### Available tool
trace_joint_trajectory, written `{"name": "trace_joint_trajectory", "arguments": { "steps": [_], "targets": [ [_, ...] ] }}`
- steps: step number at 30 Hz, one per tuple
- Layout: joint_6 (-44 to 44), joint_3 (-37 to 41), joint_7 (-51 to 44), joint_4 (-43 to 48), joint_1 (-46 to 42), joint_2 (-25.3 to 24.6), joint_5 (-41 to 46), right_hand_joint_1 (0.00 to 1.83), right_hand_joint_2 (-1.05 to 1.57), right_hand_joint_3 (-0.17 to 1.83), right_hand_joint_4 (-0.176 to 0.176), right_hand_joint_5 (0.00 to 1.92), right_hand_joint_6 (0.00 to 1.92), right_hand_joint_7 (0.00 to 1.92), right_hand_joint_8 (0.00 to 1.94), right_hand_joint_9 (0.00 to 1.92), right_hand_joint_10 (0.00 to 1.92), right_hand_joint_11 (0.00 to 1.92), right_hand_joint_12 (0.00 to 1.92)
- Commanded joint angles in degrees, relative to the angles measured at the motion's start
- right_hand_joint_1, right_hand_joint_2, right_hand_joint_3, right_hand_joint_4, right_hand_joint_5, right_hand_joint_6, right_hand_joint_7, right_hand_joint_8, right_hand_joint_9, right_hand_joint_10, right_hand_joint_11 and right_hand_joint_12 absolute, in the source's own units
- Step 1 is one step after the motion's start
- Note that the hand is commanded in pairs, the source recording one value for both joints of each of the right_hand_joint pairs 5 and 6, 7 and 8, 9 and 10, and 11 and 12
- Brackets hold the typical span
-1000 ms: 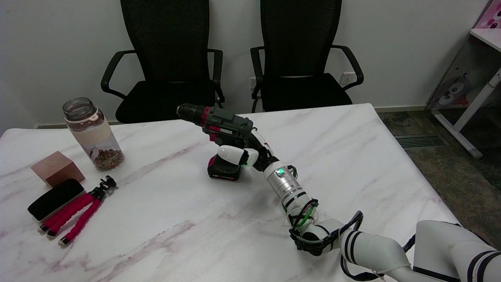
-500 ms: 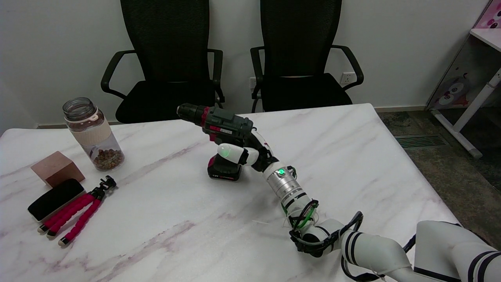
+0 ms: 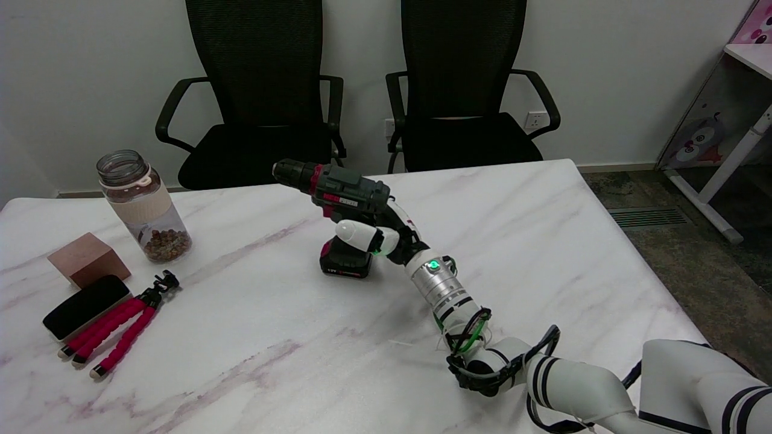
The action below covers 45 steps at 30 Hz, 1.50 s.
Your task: Pick up the power screwdriver.
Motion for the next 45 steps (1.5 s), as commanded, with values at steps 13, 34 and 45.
{"name": "trace_joint_trajectory", "arguments": {
  "steps": [13, 34, 45],
  "targets": [
    [0.8, -0.3, 1.4, 0.5, 0.5, -1.0, -1.5, 0.82, -0.11, 0.85, 0.092, 0.21, 0.21, 0.21, 0.21, 0.37, 0.37, 0.35, 0.35],
    [2.2, -0.3, 1.4, 0.4, 0.6, -1.2, -1.4, 0.82, 0.06, 0.83, 0.086, 0.21, 0.21, 0.21, 0.21, 0.69, 0.69, 0.92, 0.92],
    [2.3, -0.3, 1.4, 0.5, 0.6, -1.2, -1.4, 0.82, 0.17, 0.85, 0.077, 0.31, 0.31, 0.31, 0.31, 1.50, 1.50, 1.51, 1.51]
  ]
}}
